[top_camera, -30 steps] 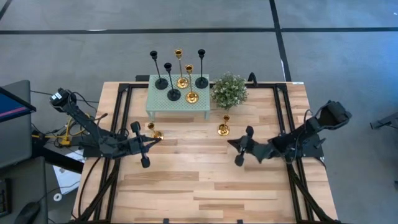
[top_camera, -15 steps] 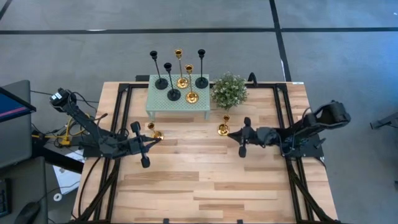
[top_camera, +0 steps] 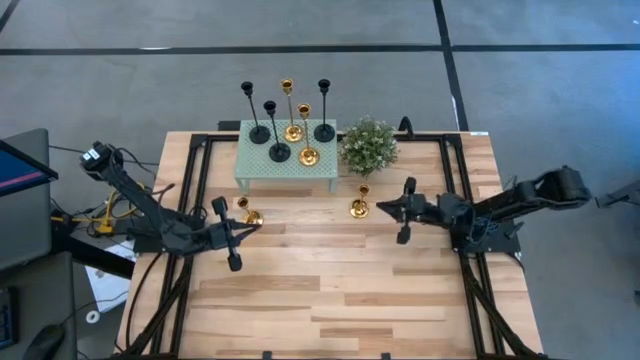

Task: Pick & Place candle stick holders
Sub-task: Put the gold candle holder on the shelf

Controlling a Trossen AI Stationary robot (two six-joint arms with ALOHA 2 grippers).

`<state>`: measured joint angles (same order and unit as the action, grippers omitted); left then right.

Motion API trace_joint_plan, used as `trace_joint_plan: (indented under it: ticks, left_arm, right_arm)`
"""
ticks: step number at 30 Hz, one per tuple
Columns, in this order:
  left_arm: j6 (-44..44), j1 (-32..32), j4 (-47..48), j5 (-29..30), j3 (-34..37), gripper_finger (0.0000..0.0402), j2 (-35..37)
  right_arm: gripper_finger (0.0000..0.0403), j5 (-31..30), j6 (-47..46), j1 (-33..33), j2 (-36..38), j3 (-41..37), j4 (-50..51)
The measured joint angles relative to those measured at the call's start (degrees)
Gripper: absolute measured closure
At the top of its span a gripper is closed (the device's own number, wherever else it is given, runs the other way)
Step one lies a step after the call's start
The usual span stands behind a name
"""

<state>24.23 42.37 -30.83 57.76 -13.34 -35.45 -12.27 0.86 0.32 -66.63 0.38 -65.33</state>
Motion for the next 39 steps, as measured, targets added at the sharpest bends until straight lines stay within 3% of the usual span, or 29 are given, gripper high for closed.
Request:
trace_joint_plan:
  ticks: [3, 10, 14, 22, 25, 33, 39]
  left_arm:
    - [-1.52, 0.00, -0.06, 0.00, 0.00, 0.0394, -1.32]
    - [-2.23, -0.02, -0.38, -0.09, 0.00, 0.0394, -2.97]
    - [-2.23, -0.02, -0.69, -0.05, -0.02, 0.0394, -2.92]
    - [-2.23, -0.02, -1.16, 0.00, -0.02, 0.0394, -2.92]
    - [-2.23, -0.02, -1.35, 0.02, -0.02, 0.0394, -2.92]
    - [-2.23, -0.02, -1.77, 0.02, -0.02, 0.0394, -2.92]
    - [-2.21, -0.02, -1.77, 0.02, -0.02, 0.0394, -2.92]
  right_arm:
    - [0.0403, -0.18, -0.72, -0.45, 4.44, 0.02, 10.95]
    - [0.0403, 0.26, -0.87, -0.48, 11.92, 0.36, 18.86]
    - [0.0403, 0.18, -0.90, -0.50, 11.29, 1.50, 24.86]
    - [0.0395, -3.54, -0.43, -0.50, 7.13, 1.56, 25.61]
    - [0.0368, -4.74, -0.23, -0.51, 5.39, 2.53, 25.56]
    - [0.0249, -5.84, 1.25, -1.41, -4.60, 8.16, 25.49]
    - [0.0222, -6.00, 0.75, -3.76, -13.04, 11.73, 22.65]
